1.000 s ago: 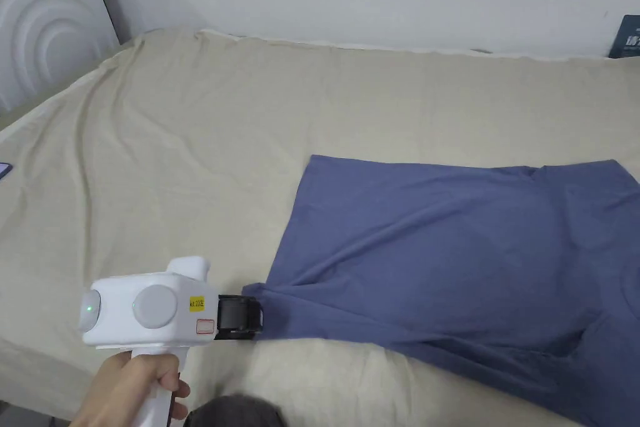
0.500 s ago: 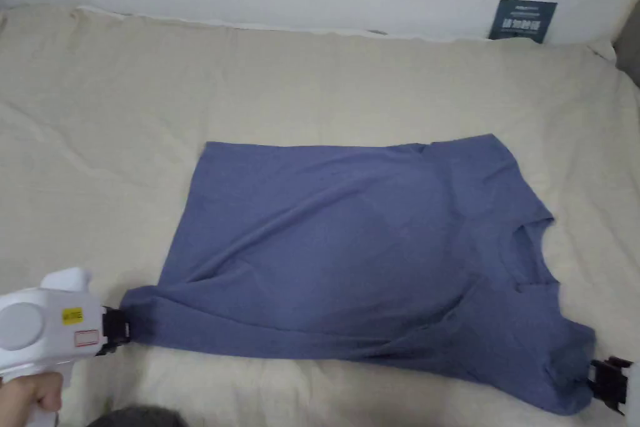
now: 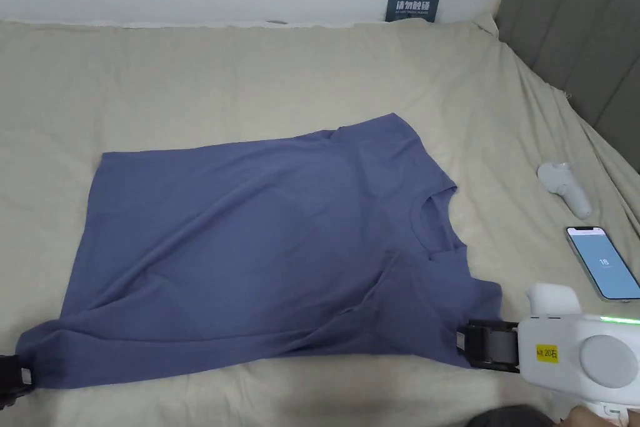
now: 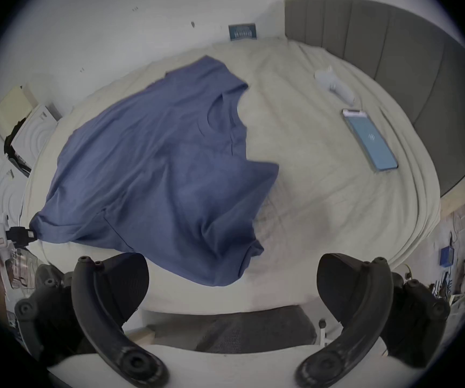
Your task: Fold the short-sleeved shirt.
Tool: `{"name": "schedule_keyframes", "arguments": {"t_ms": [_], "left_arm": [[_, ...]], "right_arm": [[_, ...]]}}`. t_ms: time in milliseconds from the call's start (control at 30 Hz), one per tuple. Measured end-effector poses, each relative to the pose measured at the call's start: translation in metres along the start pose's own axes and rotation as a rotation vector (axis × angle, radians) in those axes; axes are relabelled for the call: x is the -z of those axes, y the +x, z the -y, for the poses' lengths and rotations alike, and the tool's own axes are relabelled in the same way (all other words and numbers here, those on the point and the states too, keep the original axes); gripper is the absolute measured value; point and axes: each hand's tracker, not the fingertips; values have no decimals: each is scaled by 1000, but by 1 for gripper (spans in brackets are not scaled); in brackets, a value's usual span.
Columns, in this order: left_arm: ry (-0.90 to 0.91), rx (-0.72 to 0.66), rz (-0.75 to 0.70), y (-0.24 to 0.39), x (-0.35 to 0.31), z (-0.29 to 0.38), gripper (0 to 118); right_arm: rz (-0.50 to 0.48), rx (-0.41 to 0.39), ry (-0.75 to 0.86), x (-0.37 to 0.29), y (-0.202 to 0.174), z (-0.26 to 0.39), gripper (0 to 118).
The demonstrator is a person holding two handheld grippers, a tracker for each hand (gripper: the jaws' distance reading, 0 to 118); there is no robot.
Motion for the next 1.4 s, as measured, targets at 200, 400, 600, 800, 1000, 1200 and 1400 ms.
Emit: {"name": "schedule_keyframes", "arguments": {"t_ms": [200,400,600,800,1000,1200,1400], "left_arm": [[-13,-7,-6,1,2,-9,0],[-12,-26,13,-10,-8,-9,0],[4,-29,27,-14,-21,-13,0],[51,-13,44,-6,-44,-23,0],[91,9,73,6,-70,-43,0],[129,24,101,20,-84,-62,0],[128,0,85,20,-67,-95,0]], "right_arm": [[32,-149,-26,8,-13,11,0],[-2,-68,21,-6,11,13,0],[-11,-48,59,-22,19,10,0],[-20,-66,133,-43,11,-2,0],[-28,-131,198,-67,-3,-32,0],[-23,-164,242,-74,-16,-61,0],[-15,-145,248,-57,-20,-100,0]]}}
